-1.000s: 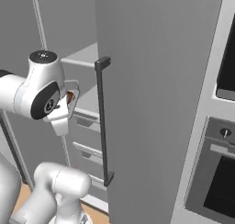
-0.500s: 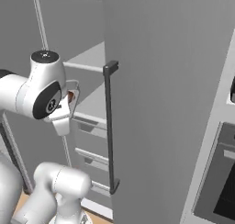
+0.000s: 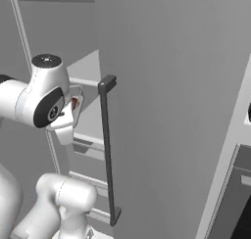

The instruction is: Take the meat container that has the chicken drumstick and place it on the second highest rack of the freezer. Then take the vegetable container that has the squash and sweet potato and place it on the highest rack of the freezer.

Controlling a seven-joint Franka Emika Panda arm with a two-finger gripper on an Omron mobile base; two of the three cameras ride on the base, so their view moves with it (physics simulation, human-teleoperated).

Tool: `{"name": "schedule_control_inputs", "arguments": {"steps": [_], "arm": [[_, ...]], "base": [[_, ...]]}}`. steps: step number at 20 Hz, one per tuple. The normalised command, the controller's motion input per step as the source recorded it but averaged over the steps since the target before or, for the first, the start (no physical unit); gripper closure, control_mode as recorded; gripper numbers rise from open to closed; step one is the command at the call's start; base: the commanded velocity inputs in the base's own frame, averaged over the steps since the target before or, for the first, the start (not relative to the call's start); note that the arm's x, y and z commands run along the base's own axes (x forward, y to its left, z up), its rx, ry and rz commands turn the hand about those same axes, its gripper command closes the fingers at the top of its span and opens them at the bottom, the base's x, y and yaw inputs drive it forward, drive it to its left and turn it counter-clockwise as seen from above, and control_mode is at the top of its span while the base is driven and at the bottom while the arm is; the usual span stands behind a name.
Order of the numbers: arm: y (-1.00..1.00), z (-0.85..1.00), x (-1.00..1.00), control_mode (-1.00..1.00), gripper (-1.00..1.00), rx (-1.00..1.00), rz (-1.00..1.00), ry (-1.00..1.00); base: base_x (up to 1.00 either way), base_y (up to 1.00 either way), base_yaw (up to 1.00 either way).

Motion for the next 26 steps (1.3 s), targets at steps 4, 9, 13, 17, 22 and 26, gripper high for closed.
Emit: {"name": "schedule_control_inputs", "arguments": {"steps": [4, 9, 13, 17, 22, 26], "arm": [[0.00, 0.00, 0.00, 1.00, 1.00, 0.00, 0.00, 0.00], [0.00, 0.00, 0.00, 1.00, 1.00, 0.00, 0.00, 0.00], [0.00, 0.00, 0.00, 1.00, 1.00, 0.00, 0.00, 0.00], [0.00, 0.00, 0.00, 1.00, 1.00, 0.00, 0.00, 0.00], [0.12, -0.30, 0.01, -1.00, 1.00, 0.00, -0.02, 0.00], [0.27, -0.66, 0.20, -1.00, 1.00, 0.00, -0.05, 0.00]], "base": [[0.09, 0.28, -0.14], [0.00, 0.47, -0.19], [0.01, 0.54, -0.12], [0.12, 0.38, -0.09], [0.00, 0.12, -0.03], [0.00, 0.00, 0.00]]}}
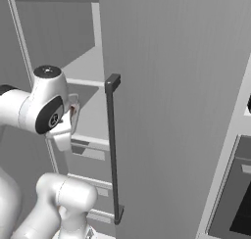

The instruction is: Take the meat container that has the chicken drumstick and place it on the second highest rack of the freezer. Then take the vegetable container that has the squash and sweet potato and place it on the highest rack of the freezer.

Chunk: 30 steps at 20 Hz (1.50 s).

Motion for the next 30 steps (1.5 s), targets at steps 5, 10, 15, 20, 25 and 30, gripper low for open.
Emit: {"name": "schedule_control_inputs", "arguments": {"steps": [5, 10, 15, 20, 25, 30], "arm": [[0.11, -0.47, 0.48, -1.00, 1.00, 0.00, -0.08, 0.00], [0.00, -0.36, 0.77, -1.00, 1.00, 0.00, -0.09, 0.00], [0.00, -0.46, 0.68, -1.00, 1.00, 0.00, -0.09, 0.00], [0.00, -0.49, 0.44, -1.00, 1.00, 0.00, -0.06, 0.00], [0.00, -0.07, 0.55, -1.00, 1.00, 0.00, -0.02, 0.00], [0.00, -0.08, 0.60, -1.00, 1.00, 0.00, -0.01, 0.00]], "base": [[0.00, 0.00, 0.00], [0.00, 0.00, 0.00], [0.00, 0.00, 0.00], [0.00, 0.00, 0.00], [0.00, 0.00, 0.00], [0.00, 0.00, 0.00]]}}
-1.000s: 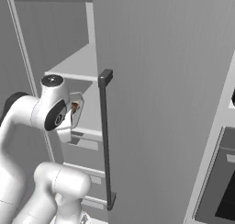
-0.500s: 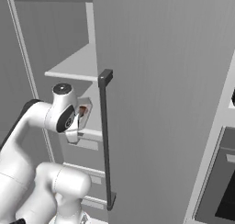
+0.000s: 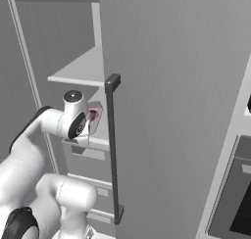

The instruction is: Take the meat container that has the chicken drumstick and place it on the second highest rack of the freezer. Then take the vegetable container that has the squash and sweet potato and place it on the highest rack of the freezer.

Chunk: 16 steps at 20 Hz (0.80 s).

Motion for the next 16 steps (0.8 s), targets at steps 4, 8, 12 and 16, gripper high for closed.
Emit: {"name": "schedule_control_inputs", "arguments": {"steps": [4, 8, 12, 16], "arm": [[0.00, -0.19, 0.51, -1.00, 1.00, 0.00, 0.00, 0.00], [0.00, -0.38, 0.34, -1.00, 1.00, 0.00, 0.00, 0.00], [0.00, -0.45, 0.20, -1.00, 1.00, 0.00, 0.00, 0.00], [0.00, -0.31, 0.27, -1.00, 1.00, 0.00, 0.00, 0.00]], "base": [[0.00, 0.00, 0.00], [0.00, 0.00, 0.00], [0.00, 0.00, 0.00], [0.00, 0.00, 0.00]]}}
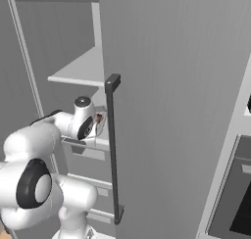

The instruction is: Take the meat container that has the chicken drumstick and place it on the second highest rack of the freezer. Then take the vegetable container that has the squash and sweet potato and place it on the highest rack of the freezer.

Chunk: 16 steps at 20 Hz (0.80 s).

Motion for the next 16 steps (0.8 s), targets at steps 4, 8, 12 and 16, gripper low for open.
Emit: {"name": "schedule_control_inputs", "arguments": {"steps": [4, 8, 12, 16], "arm": [[0.00, -0.06, 0.51, -1.00, 1.00, 0.00, 0.00, 0.00], [0.00, 0.00, 0.56, -1.00, 1.00, 0.00, 0.00, 0.00], [0.00, -0.06, 0.38, -1.00, 1.00, 0.00, 0.00, 0.00], [0.00, -0.19, 0.21, -1.00, 1.00, 0.00, -0.01, -0.02]], "base": [[0.00, 0.00, 0.00], [0.00, 0.00, 0.00], [0.00, 0.00, 0.00], [0.00, 0.00, 0.00]]}}
